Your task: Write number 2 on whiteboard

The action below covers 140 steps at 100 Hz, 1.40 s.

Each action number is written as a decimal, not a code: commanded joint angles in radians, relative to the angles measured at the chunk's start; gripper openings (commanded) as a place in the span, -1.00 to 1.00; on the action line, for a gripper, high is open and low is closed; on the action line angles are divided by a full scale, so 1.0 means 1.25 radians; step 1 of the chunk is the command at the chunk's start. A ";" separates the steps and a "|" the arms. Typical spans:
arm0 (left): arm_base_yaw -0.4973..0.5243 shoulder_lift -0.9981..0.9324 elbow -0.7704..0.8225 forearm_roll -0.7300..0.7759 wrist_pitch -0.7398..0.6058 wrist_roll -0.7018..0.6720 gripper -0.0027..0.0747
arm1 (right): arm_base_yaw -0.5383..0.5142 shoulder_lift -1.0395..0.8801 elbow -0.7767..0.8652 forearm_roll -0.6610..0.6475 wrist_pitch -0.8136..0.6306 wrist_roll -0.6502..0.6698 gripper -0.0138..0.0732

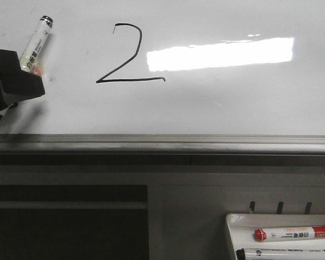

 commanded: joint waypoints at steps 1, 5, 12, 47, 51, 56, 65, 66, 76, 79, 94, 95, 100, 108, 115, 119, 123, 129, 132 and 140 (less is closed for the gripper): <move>0.002 -0.012 -0.020 -0.003 -0.079 0.002 -0.02 | -0.002 -0.018 -0.029 0.001 -0.049 -0.006 0.39; 0.002 -0.012 -0.018 0.014 -0.095 0.002 -0.02 | -0.002 -0.018 -0.029 0.001 -0.049 -0.006 0.39; 0.002 -0.012 -0.015 0.035 -0.124 0.002 -0.02 | -0.002 -0.021 -0.029 0.001 -0.049 -0.006 0.39; 0.002 -0.013 0.053 0.051 -0.161 0.001 -0.02 | -0.002 -0.049 -0.029 0.001 -0.053 -0.006 0.39; 0.002 -0.013 0.068 0.048 -0.182 0.001 -0.02 | -0.002 -0.049 -0.029 0.001 -0.053 -0.006 0.39; 0.002 -0.013 0.084 0.041 -0.221 0.001 -0.02 | -0.002 -0.049 -0.029 0.001 -0.053 -0.006 0.39; 0.002 -0.013 0.098 0.017 -0.260 0.001 -0.02 | -0.002 -0.049 -0.029 0.001 -0.053 -0.006 0.39; 0.002 -0.013 0.098 0.018 -0.263 0.001 -0.02 | -0.002 -0.049 -0.029 0.001 -0.053 -0.006 0.39; 0.002 -0.013 0.100 0.022 -0.294 0.001 -0.02 | -0.002 -0.049 -0.029 0.001 -0.054 -0.006 0.39; 0.002 -0.013 0.100 0.041 -0.315 0.001 -0.02 | -0.002 -0.049 -0.029 0.001 -0.054 -0.006 0.39; 0.002 -0.013 0.102 0.089 -0.412 -0.003 -0.02 | -0.002 -0.049 -0.029 0.001 -0.049 -0.006 0.39; 0.002 -0.013 0.102 0.089 -0.412 -0.003 -0.02 | -0.002 -0.049 -0.029 0.001 -0.047 -0.006 0.39; 0.002 -0.013 0.107 0.089 -0.426 -0.003 -0.02 | -0.002 -0.053 -0.029 0.001 -0.032 -0.006 0.37; 0.002 -0.013 0.135 0.089 -0.488 -0.003 -0.04 | -0.002 -0.071 -0.025 0.001 0.006 -0.006 0.19; 0.002 -0.018 0.165 0.092 -0.522 -0.003 -0.29 | -0.002 -0.094 -0.015 0.001 0.029 -0.006 -0.24; 0.002 -0.027 0.179 0.100 -0.522 -0.003 -0.52 | -0.002 -0.111 -0.006 0.001 0.031 -0.006 -0.58; 0.002 -0.038 0.195 0.114 -0.522 0.003 -0.89 | -0.002 -0.132 0.009 0.001 0.031 -0.006 -0.86; 0.002 -0.051 0.212 0.126 -0.522 0.010 -0.98 | -0.002 -0.162 0.032 0.001 0.029 -0.006 -0.83; 0.002 -0.059 0.221 0.132 -0.522 0.010 -0.98 | -0.002 -0.181 0.045 0.001 0.029 -0.006 -0.82; 0.002 -0.075 0.230 0.137 -0.521 0.010 -0.98 | -0.002 -0.244 0.091 0.001 0.029 -0.006 -0.82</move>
